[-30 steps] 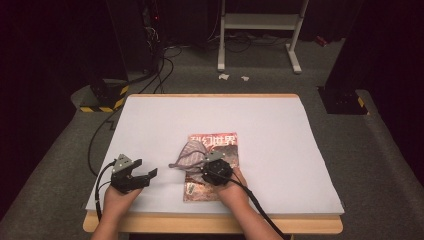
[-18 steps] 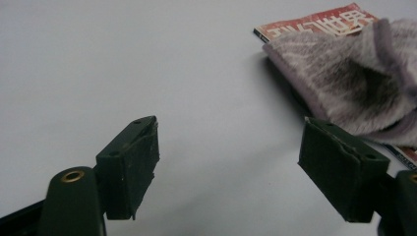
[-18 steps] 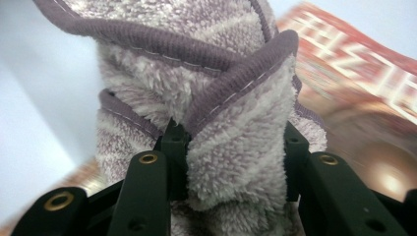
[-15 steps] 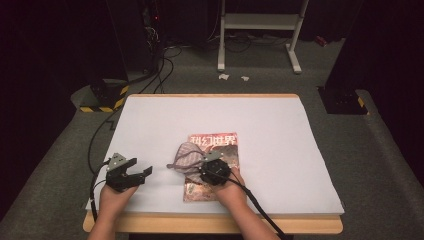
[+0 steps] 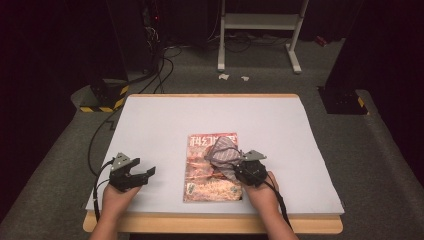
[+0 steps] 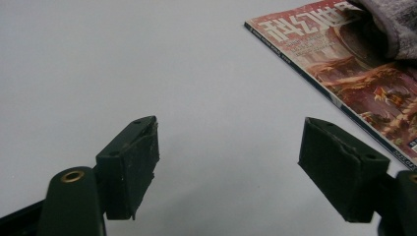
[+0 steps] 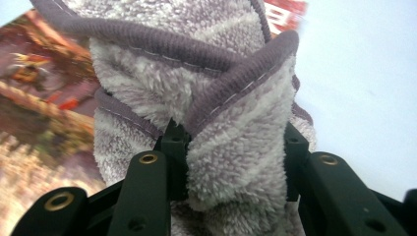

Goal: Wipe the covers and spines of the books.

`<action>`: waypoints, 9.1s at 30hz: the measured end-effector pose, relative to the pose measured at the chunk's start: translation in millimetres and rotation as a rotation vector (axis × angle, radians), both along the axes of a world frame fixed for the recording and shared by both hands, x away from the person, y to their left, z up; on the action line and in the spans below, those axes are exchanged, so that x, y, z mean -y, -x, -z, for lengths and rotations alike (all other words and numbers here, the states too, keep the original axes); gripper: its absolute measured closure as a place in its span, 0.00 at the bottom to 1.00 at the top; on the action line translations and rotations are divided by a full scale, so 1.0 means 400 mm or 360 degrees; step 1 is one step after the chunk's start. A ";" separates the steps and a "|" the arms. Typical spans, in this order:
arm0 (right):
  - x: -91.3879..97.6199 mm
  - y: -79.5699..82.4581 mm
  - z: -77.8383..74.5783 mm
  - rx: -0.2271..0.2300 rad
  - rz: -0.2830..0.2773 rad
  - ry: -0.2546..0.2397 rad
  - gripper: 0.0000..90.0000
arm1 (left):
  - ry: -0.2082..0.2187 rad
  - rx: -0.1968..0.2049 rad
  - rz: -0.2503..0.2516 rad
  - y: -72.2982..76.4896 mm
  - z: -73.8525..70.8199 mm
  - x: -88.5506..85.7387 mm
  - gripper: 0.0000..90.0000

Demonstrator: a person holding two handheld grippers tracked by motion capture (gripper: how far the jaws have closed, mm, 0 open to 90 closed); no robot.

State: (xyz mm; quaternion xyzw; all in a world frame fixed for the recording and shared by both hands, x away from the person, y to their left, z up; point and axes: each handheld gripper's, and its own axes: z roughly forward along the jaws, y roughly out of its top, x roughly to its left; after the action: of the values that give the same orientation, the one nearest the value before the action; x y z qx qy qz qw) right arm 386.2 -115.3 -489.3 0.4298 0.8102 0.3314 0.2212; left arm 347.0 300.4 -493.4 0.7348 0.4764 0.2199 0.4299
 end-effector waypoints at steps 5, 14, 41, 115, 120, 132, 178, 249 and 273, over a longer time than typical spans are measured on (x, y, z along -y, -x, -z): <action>-0.003 0.001 -0.002 0.0022 -0.0001 0.0042 0.67 | 0.0000 -0.0003 0.0002 0.001 0.000 0.000 0.26; -0.060 -0.004 -0.003 0.0034 -0.0068 0.0110 0.67 | -0.0003 -0.0007 0.0007 0.000 0.002 -0.001 0.26; -0.273 -0.023 0.003 -0.0065 -0.0341 0.0001 0.62 | 0.0011 -0.0014 -0.0002 -0.001 0.004 -0.013 0.26; -0.316 -0.214 -0.001 -0.0044 -0.0148 0.0003 0.65 | -0.0005 -0.0037 0.0034 -0.003 0.013 0.002 0.26; -0.340 -0.211 0.001 -0.0025 -0.0177 0.0016 0.65 | -0.0010 -0.0034 0.0037 -0.003 0.014 0.002 0.26; -0.195 -0.237 -0.004 -0.0052 -0.0018 0.0028 0.65 | -0.0018 -0.0041 0.0036 -0.001 0.015 0.004 0.26; -0.353 -0.228 -0.001 -0.0053 -0.0157 0.0030 0.65 | -0.0009 -0.0048 0.0051 -0.002 0.016 0.004 0.26; 0.196 -0.129 -0.071 0.0086 0.0391 -0.0092 0.64 | -0.0126 -0.0023 0.0168 0.016 0.008 0.088 0.26; 0.312 0.038 -0.002 0.0053 0.0461 -0.0061 0.61 | -0.0105 -0.0048 0.0291 0.029 0.004 0.150 0.28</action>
State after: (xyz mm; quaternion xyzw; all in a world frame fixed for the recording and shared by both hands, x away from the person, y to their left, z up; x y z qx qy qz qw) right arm 371.2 -240.0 -488.5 0.5408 0.7295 0.3185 0.2719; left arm 335.6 240.5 -495.0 0.7922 0.4062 0.1842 0.4165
